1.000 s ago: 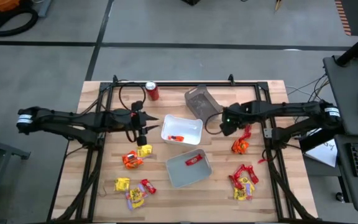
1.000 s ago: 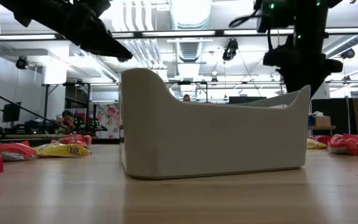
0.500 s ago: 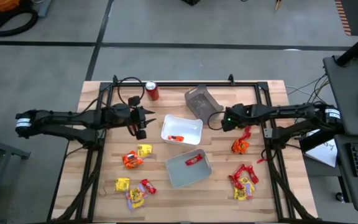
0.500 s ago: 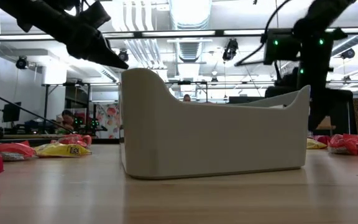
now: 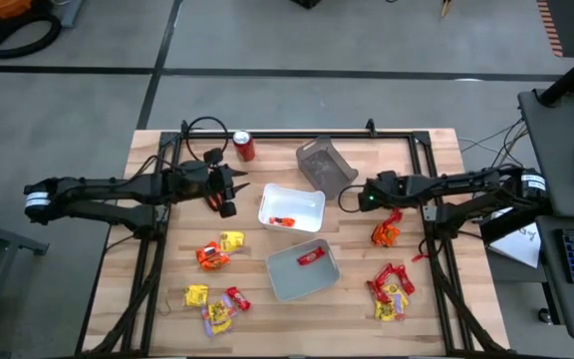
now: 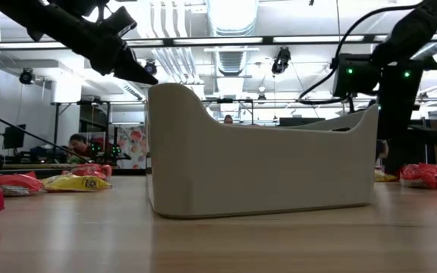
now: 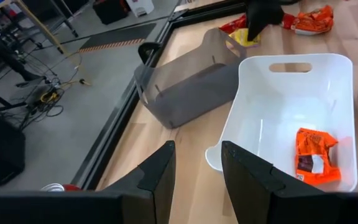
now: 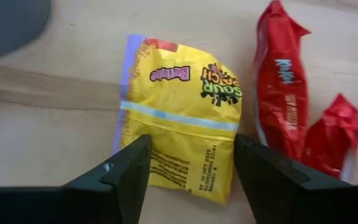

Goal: Sort candy
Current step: Put the yellow candy pack into the black bin

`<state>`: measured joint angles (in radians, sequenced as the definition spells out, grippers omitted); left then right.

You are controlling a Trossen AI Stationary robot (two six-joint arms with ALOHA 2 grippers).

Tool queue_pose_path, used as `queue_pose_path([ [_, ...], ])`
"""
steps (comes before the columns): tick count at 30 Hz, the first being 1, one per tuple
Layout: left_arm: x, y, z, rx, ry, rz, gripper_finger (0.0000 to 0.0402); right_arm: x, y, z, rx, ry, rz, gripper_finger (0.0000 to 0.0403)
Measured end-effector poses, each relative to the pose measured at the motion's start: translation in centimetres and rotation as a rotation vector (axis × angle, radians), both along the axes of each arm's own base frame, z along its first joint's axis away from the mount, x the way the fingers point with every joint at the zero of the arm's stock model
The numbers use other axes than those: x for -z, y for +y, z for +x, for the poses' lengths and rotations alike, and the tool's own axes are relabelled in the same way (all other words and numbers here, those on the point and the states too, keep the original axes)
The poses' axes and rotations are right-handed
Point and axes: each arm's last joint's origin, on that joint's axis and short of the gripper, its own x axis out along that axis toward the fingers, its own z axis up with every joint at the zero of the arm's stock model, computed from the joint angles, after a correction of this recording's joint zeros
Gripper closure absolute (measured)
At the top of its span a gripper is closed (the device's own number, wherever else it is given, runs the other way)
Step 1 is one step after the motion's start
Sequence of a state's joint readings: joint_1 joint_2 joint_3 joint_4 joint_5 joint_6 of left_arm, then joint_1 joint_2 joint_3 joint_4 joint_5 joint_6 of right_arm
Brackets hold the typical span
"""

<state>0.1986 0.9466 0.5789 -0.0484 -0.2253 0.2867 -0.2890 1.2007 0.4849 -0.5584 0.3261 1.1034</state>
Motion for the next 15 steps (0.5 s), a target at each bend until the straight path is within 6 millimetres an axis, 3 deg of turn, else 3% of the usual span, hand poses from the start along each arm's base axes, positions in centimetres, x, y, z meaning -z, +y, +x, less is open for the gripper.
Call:
queue_pose_path([
  [5, -0.02, 0.02, 0.08, -0.012, -0.017, -0.024, 0.0287, 0.32, 0.03, -0.09, -0.02, -0.005, -0.006, 0.0229],
  [15, -0.08, 0.01, 0.11, -0.045, -0.058, -0.094, 0.0287, -0.02, 0.01, 0.21, -0.103, -0.011, -0.003, 0.0365],
])
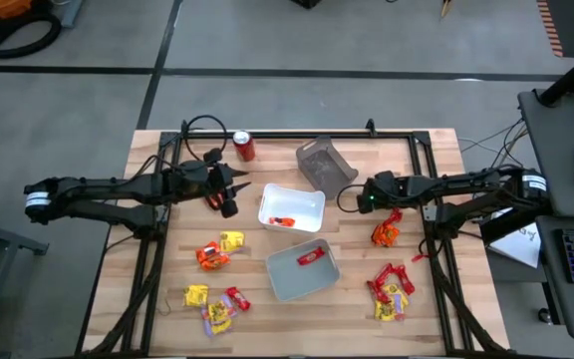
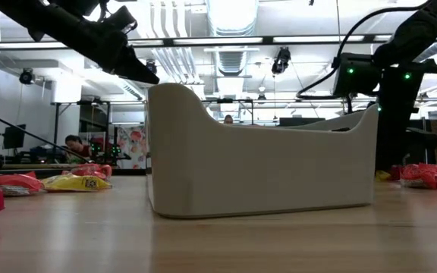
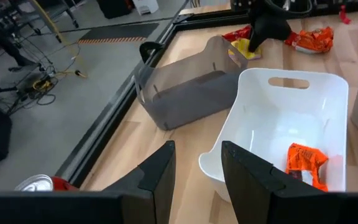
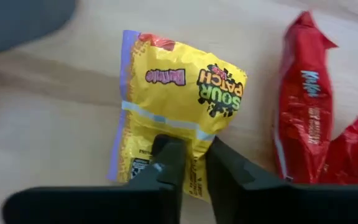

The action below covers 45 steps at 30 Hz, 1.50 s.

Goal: Sort candy
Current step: Put the yellow candy pack into the black bin

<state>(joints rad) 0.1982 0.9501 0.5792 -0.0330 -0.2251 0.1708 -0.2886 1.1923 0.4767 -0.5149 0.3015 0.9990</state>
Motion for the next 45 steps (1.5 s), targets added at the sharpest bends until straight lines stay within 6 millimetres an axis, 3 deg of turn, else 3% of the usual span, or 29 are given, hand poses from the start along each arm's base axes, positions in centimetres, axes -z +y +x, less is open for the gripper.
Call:
queue_pose_path([
  [4, -0.2, 0.0, 0.1, -0.012, -0.04, -0.025, 0.0287, -1.4, -0.1, 0.7, -0.068, -0.039, -0.003, 0.0388],
  [13, -0.6, -0.3, 0.3, 0.06, -0.115, -0.118, 0.0287, -5.8, 0.7, 1.7, -0.247, -0.129, -0.069, 0.039],
  [24, -1.4, -0.7, 0.8, 0.079, -0.264, -0.294, 0.0287, -8.7, 4.7, 1.5, -0.535, -0.284, -0.174, 0.0391],
  [34, -1.5, -1.0, 2.0, 0.109, -0.334, -0.297, 0.0287, -11.2, 7.4, 4.4, -0.785, -0.573, -0.411, 0.0391],
  [39, -0.9, -1.3, 1.7, 0.11, -0.277, -0.305, 0.0287, -11.6, 7.0, 5.7, -0.737, -0.583, -0.587, 0.0391],
  [45, -0.7, -2.1, 0.4, 0.109, -0.197, -0.368, 0.0287, -12.2, 4.8, 6.6, -0.631, -0.342, -0.656, 0.0391],
])
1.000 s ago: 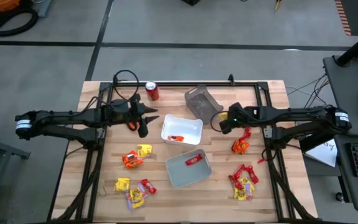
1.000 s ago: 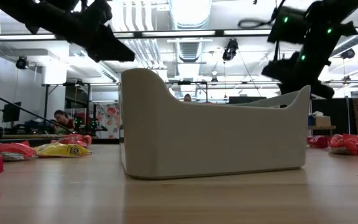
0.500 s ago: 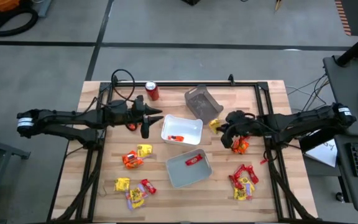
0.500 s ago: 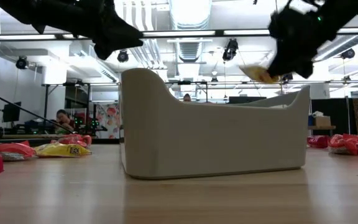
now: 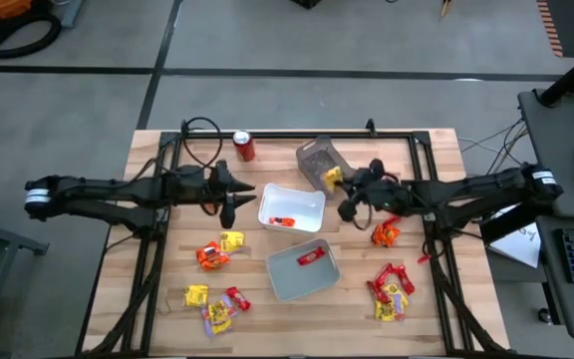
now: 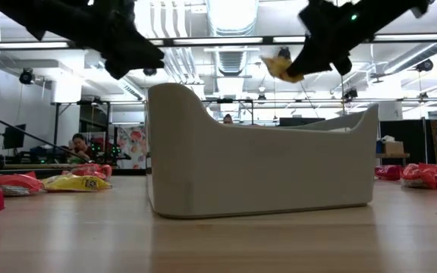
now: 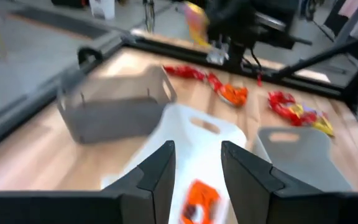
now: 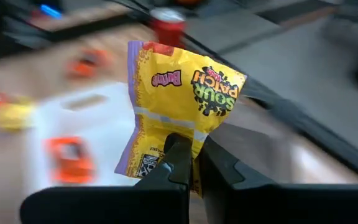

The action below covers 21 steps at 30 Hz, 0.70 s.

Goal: Sort candy
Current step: Put the yellow candy pack into the black bin

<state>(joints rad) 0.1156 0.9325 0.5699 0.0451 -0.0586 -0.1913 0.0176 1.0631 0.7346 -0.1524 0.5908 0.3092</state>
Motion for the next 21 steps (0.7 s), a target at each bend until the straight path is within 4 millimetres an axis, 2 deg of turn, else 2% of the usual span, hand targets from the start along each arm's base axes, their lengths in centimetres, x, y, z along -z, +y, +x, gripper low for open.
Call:
queue_pose_path([
  [5, 0.4, -1.1, -0.7, 0.024, 0.039, -0.086, 0.0287, 0.3, -3.2, 0.8, 0.143, 0.196, -0.056, 0.0391],
  [15, 0.8, -2.6, -0.8, 0.053, 0.068, -0.177, 0.0287, 2.9, -8.9, 3.4, 0.276, 0.405, -0.072, 0.039],
  [21, 0.8, -2.6, -0.8, 0.037, 0.065, -0.193, 0.0287, 4.5, -11.0, 5.0, 0.281, 0.493, -0.055, 0.039],
])
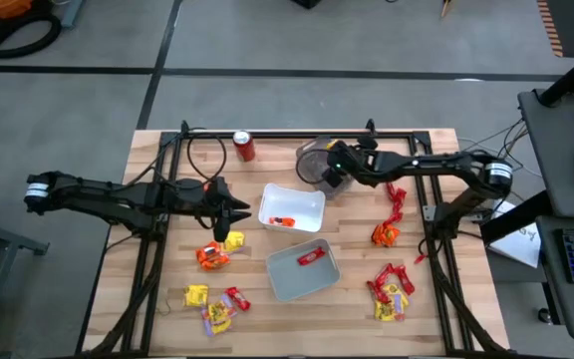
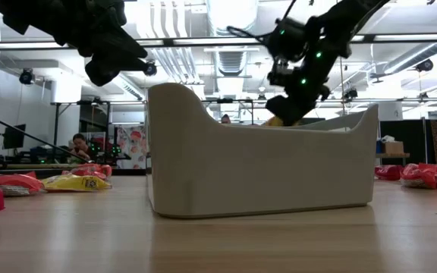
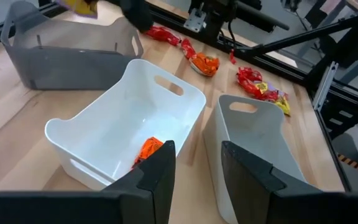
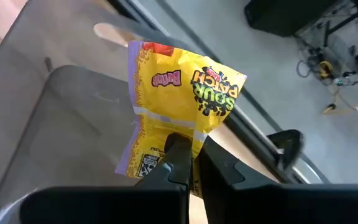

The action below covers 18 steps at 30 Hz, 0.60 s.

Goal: Sort candy
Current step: Put the yellow candy pack into the black bin, then put the orange chocolate pack into the white bin

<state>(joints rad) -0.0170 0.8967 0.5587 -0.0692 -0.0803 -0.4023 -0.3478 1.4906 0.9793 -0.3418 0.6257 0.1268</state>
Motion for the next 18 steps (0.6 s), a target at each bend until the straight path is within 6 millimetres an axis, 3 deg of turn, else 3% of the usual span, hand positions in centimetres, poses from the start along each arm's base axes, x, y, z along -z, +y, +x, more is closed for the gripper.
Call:
queue_pose_path([
  [7, 0.0, 0.0, 0.0, -0.013, 0.0, 0.006, 0.0287, 1.2, -0.9, 1.5, -0.02, 0.048, 0.043, 0.0375],
  [18, 0.2, 0.1, 0.0, -0.035, 0.006, 0.031, 0.0287, 0.5, -1.1, 2.7, -0.085, -0.003, 0.137, 0.0236],
])
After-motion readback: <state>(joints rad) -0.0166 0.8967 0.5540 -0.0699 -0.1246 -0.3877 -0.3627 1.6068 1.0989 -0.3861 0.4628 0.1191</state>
